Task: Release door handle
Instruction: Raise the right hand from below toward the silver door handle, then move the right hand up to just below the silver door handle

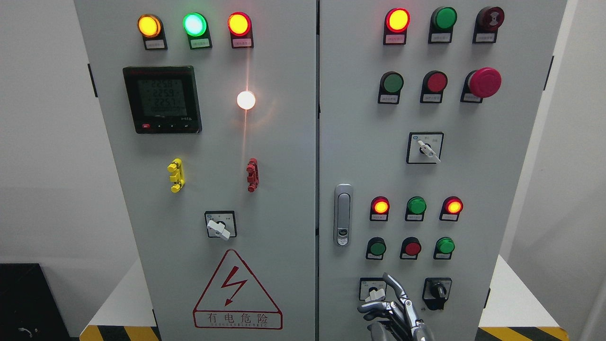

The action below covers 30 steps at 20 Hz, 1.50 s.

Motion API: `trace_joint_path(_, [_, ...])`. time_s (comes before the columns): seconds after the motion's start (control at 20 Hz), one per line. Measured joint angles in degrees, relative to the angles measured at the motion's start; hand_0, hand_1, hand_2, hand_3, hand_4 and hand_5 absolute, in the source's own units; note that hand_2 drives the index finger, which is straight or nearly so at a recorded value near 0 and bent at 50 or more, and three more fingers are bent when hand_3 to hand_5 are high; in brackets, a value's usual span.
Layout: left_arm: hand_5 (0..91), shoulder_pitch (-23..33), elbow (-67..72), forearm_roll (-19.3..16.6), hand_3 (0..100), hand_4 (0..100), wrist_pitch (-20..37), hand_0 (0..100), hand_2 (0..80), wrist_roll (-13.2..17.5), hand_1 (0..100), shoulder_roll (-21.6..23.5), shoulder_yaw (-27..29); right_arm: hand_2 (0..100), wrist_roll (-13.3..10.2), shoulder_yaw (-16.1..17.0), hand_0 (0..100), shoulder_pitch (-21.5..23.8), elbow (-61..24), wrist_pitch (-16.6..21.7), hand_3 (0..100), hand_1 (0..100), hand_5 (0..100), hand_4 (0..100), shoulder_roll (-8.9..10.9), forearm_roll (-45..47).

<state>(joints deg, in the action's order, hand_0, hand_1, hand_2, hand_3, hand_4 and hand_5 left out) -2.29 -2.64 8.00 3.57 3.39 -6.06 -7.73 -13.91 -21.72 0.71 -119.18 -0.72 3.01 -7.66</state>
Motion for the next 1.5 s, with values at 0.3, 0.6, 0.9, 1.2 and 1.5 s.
trace_joint_path(0.3, [0.0,0.0,0.0,0.0,0,0,0.0,12,0.0,0.0,56,0.0,0.0,1,0.0,0.0,51,-1.1,-0.1,-3.1,88,37,100,92,-0.17,-4.3])
trace_joint_path(0.6, [0.0,0.0,0.0,0.0,0,0,0.0,12,0.0,0.0,56,0.0,0.0,4,0.0,0.0,54,-3.3,0.1,-5.1,94,41,100,99,-0.43,-9.6])
trace_joint_path(0.9, [0.0,0.0,0.0,0.0,0,0,0.0,12,0.0,0.0,56,0.0,0.0,8,0.3,0.0,53,-4.9,0.6,-6.1,100,40,100,100,-1.33,-15.8])
trace_joint_path(1.2, [0.0,0.0,0.0,0.0,0,0,0.0,12,0.0,0.0,56,0.0,0.0,10,0.1,0.0,45,-6.3,1.6,-6.3,100,42,100,100,-2.03,-24.7])
trace_joint_path(1.5, [0.0,0.0,0.0,0.0,0,0,0.0,12,0.0,0.0,56,0.0,0.0,10,-0.1,-0.1,43,-7.6,3.1,-6.3,100,42,100,100,-2.44,-33.9])
